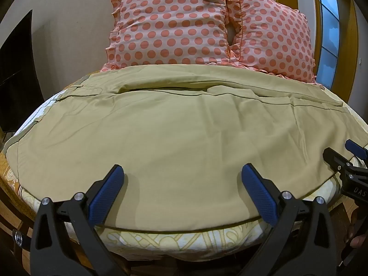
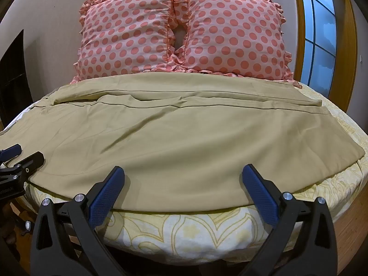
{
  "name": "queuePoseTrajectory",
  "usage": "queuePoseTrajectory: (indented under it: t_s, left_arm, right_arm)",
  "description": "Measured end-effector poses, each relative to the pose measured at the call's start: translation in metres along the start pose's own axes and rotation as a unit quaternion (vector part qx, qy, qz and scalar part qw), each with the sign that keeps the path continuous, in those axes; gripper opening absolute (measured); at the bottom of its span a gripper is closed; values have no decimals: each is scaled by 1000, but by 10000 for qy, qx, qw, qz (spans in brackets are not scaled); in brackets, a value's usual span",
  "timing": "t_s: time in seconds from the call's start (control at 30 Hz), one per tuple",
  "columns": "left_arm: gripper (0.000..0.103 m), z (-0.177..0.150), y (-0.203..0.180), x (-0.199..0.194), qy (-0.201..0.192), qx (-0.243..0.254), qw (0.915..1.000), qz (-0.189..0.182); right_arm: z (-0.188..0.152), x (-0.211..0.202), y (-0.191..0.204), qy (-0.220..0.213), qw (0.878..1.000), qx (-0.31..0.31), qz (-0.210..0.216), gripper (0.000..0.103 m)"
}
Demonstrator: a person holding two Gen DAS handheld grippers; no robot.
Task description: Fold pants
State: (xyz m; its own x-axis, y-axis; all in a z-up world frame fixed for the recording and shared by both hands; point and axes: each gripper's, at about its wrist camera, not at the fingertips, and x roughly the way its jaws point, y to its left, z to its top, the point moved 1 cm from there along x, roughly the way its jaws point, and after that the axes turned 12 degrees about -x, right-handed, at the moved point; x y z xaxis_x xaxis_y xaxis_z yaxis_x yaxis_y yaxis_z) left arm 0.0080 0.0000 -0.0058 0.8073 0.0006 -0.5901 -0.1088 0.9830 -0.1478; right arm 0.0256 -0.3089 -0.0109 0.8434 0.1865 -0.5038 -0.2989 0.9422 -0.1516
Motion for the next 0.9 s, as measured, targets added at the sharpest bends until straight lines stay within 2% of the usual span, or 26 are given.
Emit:
queuePoseTrajectory:
  t_s: [0.9]
  left_arm:
    - [101, 0, 0, 0, 1, 4, 10000, 1]
  right_arm:
    - [-1, 0, -1, -3, 10000, 17, -33, 102]
